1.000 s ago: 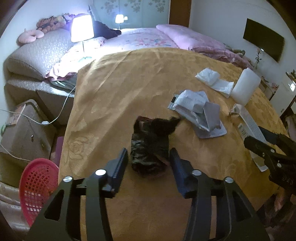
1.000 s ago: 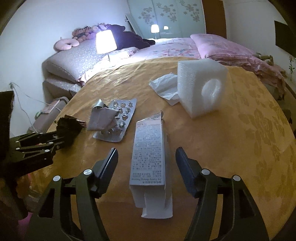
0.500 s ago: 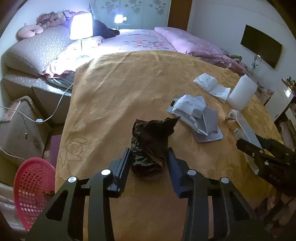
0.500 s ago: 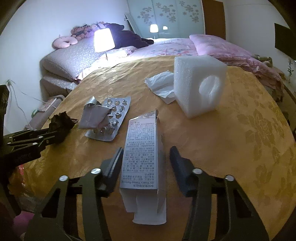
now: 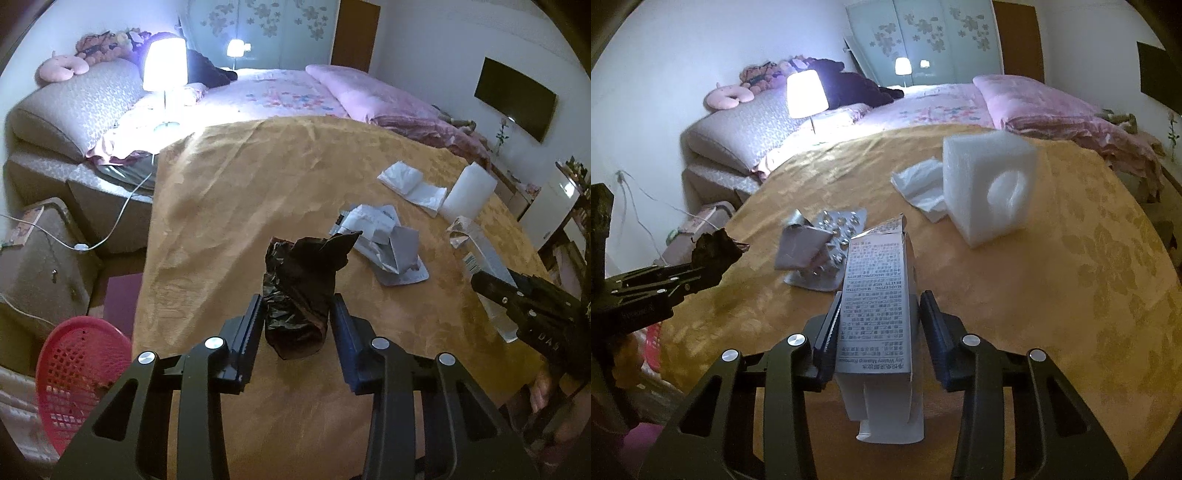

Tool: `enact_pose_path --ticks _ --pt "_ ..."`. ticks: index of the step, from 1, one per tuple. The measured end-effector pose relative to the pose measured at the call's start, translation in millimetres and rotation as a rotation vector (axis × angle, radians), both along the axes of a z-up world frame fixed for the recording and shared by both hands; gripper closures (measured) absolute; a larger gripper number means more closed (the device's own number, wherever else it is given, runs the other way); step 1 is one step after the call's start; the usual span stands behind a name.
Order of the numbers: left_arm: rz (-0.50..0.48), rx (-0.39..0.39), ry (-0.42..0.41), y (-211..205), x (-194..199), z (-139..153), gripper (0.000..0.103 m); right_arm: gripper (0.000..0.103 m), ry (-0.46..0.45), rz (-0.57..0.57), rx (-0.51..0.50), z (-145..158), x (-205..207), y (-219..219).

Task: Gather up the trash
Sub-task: 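Open and reclose the left tool on the dark bag while the right tool holds the carton, then carry both items over the pink wastebasket and open both tools to drop them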

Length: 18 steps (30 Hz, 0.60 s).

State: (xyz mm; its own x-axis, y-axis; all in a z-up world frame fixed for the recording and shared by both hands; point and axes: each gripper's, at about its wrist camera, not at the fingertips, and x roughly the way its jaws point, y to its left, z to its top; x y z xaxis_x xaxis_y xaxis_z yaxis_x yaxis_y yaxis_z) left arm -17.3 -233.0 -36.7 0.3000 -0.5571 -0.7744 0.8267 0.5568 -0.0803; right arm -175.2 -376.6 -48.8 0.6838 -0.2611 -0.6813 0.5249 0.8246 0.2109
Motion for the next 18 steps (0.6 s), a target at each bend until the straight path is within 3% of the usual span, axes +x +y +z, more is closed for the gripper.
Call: enact_pose_path --ticks 18 --pt "0.131 -0.019 -0.029 68 24 27 0.068 0.063 -0.032 0.101 -0.017 25 34 30"
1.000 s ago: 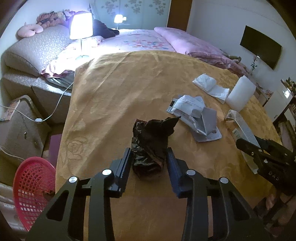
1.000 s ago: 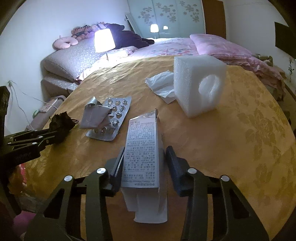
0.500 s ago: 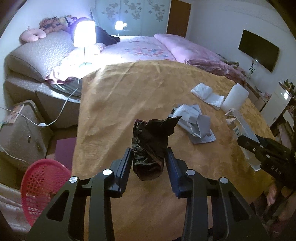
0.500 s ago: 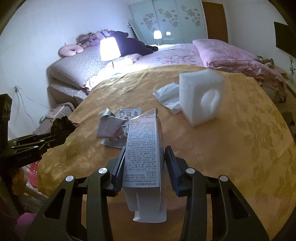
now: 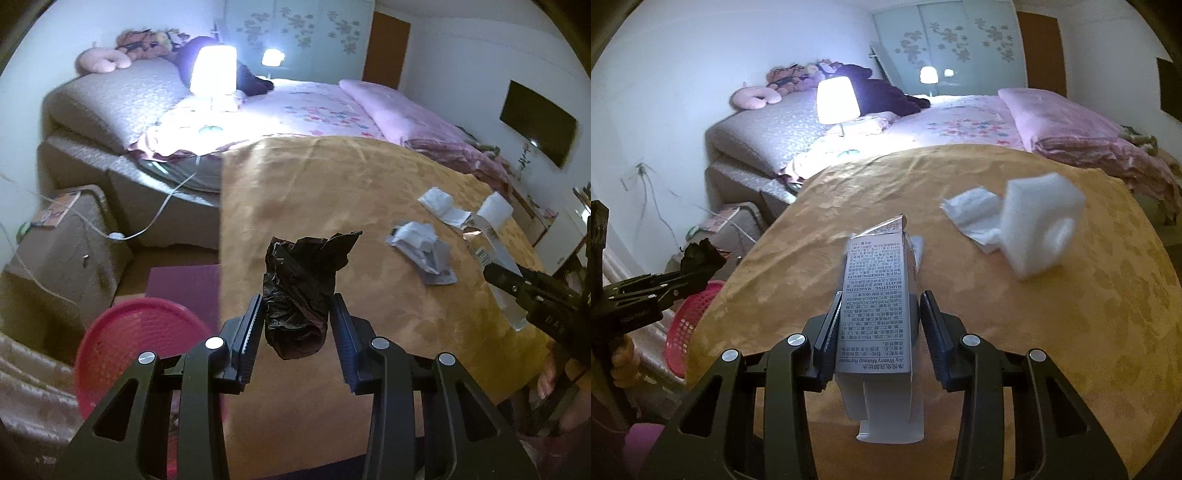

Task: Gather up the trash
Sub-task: 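Carry both items over the pink wastebasket and open both tools to drop them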

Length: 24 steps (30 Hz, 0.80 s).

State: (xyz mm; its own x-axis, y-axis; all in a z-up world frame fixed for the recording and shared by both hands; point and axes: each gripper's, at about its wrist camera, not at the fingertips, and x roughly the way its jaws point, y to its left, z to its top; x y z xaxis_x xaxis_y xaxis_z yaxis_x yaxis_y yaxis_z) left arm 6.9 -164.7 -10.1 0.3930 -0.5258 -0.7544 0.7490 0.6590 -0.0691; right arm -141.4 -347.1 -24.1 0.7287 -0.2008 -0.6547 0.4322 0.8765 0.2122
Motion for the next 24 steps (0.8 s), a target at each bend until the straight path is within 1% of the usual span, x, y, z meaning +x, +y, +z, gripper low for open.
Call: enact_pose_path --ticks 7,12,15,19,22,24 --pt "0.093 0.014 0.005 38 19 0 0.068 0.063 0.004 0.088 -0.018 7 31 26" --pt "0.187 0.029 0.024 67 36 -4 0.068 0.063 0.007 0.140 -0.009 8 54 39" --pt "0.238 0.046 0.013 84 41 -5 0.068 0.063 0.010 0.170 -0.008 9 66 48" --pt "0.299 0.051 0.022 103 48 -9 0.068 0.063 0.022 0.218 -0.011 8 86 64" --pt "0.345 0.060 0.011 116 54 -12 0.068 0.063 0.028 0.260 -0.020 8 102 81" --pt "0.368 0.056 0.021 123 59 -14 0.068 0.063 0.032 0.289 -0.026 8 111 92"
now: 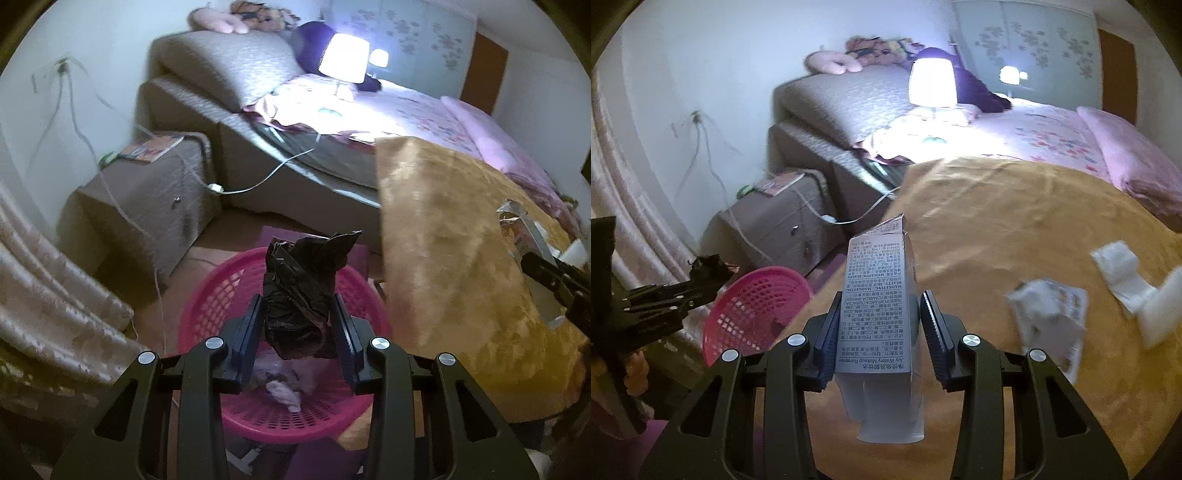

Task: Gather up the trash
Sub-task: 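Carry both items over the pink wastebasket and open both tools to drop them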

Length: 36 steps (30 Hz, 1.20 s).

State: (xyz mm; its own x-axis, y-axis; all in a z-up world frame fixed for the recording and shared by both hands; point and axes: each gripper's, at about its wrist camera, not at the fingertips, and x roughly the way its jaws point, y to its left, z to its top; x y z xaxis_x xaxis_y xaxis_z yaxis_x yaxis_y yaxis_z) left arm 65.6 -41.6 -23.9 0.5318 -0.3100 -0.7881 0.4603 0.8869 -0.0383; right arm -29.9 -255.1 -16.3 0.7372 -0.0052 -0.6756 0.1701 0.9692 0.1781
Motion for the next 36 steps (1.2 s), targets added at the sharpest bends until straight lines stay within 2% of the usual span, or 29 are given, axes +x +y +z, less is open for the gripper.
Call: enact_pose_path --ticks 7,10,20,28,32,33,36 --pt "0.078 0.019 0.014 17 14 -10 0.068 0.063 0.030 0.092 -0.012 -6 31 37" --pt "0.108 0.050 0.004 20 19 -15 0.067 0.063 0.043 0.129 -0.015 -9 44 52" --pt "0.160 0.061 0.093 34 39 -39 0.067 0.063 0.102 0.224 0.035 -24 81 85" --pt "0.185 0.072 0.131 39 48 -50 0.067 0.063 0.157 0.261 0.072 -40 97 100" --pt "0.180 0.075 0.145 38 48 -54 0.063 0.062 0.178 0.264 0.094 -45 101 103" --pt "0.180 0.075 0.146 38 48 -54 0.059 0.060 0.180 0.264 0.099 -46 101 103" --pt "0.188 0.068 0.142 39 48 -52 0.046 0.047 0.164 0.251 0.103 -44 98 102"
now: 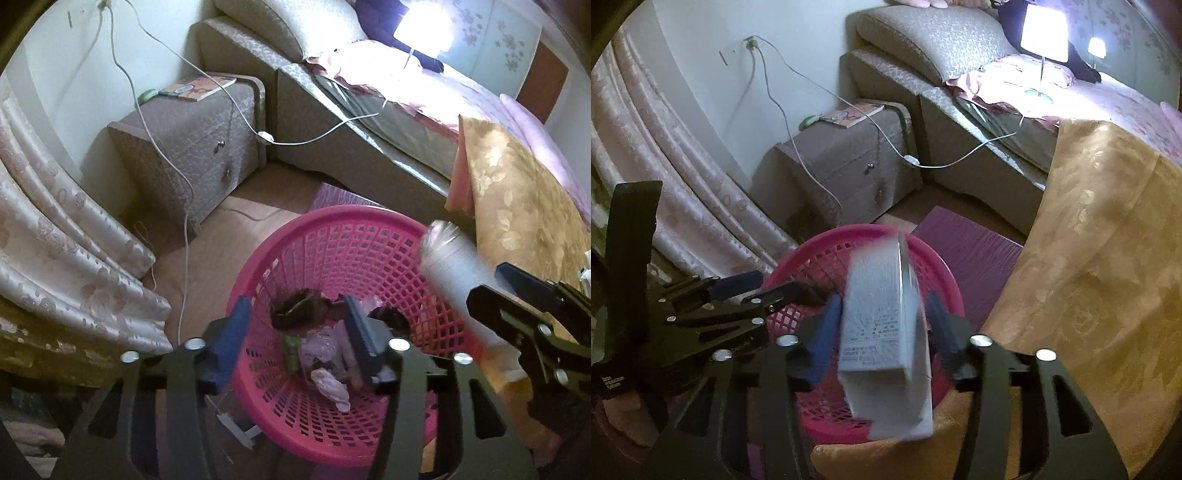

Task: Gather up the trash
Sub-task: 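Carry both items over the pink wastebasket and open both tools to drop them, then move both tools back over the bed toward the silver blister pack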

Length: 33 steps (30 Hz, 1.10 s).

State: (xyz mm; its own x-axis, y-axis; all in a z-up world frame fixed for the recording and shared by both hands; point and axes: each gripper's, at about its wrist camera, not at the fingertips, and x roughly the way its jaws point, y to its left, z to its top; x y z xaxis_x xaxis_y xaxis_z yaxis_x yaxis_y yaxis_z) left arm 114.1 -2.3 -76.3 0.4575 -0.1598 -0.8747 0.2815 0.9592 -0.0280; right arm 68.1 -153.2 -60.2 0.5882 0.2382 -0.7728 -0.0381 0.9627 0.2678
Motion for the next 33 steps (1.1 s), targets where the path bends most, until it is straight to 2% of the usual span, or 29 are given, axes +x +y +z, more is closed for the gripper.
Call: enact_pose_path --ticks 3,10,16,20,24,29,33 --pt "0.007 -0.005 -0.001 1 1 1 0.040 0.045 -0.008 -0.012 0.010 2 -1 -5" --pt "0.012 -0.012 0.000 1 0 2 0.037 0.045 -0.038 -0.050 0.030 9 -18 -21" --pt "-0.015 -0.004 -0.033 -7 -7 6 0.034 0.043 -0.074 -0.100 0.012 16 -41 -39" --pt "-0.036 -0.008 -0.053 -15 -13 9 0.030 0.039 -0.108 -0.151 -0.027 23 -64 -56" --pt "-0.073 -0.015 -0.070 -25 -22 13 0.029 0.036 -0.124 -0.227 -0.077 23 -91 -80" --pt "-0.131 -0.039 -0.068 -44 -34 17 0.027 0.034 -0.115 -0.381 -0.098 16 -135 -133" --pt "-0.188 -0.024 -0.082 -63 -45 19 0.027 0.033 -0.104 -0.504 -0.113 12 -166 -170"
